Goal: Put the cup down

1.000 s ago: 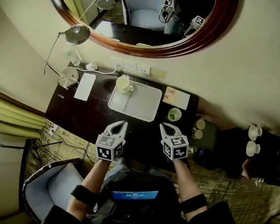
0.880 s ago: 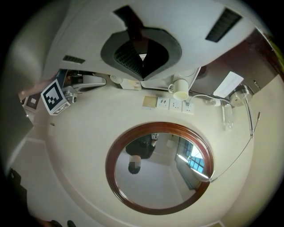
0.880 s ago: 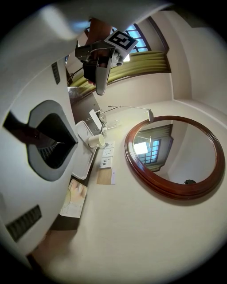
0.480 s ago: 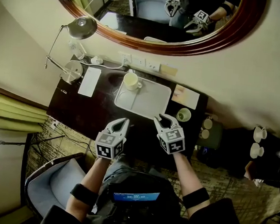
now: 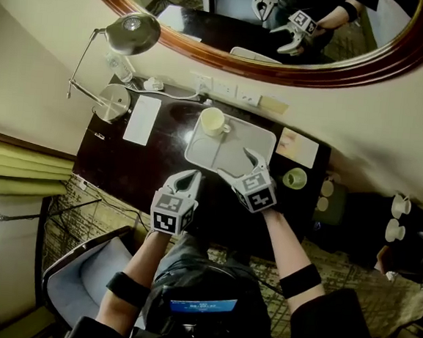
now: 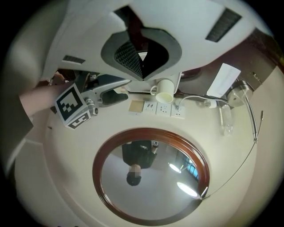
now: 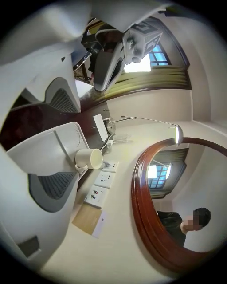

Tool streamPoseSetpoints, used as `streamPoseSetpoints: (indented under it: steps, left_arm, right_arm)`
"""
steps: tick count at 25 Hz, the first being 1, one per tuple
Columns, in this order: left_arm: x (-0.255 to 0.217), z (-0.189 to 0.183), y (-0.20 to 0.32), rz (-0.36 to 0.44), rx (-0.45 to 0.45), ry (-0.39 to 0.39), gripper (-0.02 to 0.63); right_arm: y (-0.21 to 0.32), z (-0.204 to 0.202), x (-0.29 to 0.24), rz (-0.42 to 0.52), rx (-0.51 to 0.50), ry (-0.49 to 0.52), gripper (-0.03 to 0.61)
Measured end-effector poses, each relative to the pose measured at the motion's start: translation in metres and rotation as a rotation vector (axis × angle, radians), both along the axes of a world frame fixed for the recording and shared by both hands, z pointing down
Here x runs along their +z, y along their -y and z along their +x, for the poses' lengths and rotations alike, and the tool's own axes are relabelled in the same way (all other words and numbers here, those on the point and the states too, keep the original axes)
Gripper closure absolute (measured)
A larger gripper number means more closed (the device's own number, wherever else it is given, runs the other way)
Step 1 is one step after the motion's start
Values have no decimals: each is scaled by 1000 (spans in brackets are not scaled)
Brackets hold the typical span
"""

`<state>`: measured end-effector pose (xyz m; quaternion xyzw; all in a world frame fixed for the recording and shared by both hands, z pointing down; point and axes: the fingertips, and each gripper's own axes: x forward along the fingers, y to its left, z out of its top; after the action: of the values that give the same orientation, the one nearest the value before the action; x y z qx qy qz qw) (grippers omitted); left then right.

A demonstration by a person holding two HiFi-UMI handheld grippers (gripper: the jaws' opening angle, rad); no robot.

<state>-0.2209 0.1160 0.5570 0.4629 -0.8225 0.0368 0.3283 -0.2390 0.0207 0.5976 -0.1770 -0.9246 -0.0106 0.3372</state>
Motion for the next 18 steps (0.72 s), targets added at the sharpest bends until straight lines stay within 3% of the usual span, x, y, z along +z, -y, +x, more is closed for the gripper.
streamPoseSetpoints:
  steps: [7,18]
  left_arm:
    - [18,-39,-1,-51,48,24,612]
    - [50,-72,11,-45,67,16,612]
  right_arm:
    - [-3,-73,26,32,0,14,58]
    - [1,-140,69,51,-22,1,48]
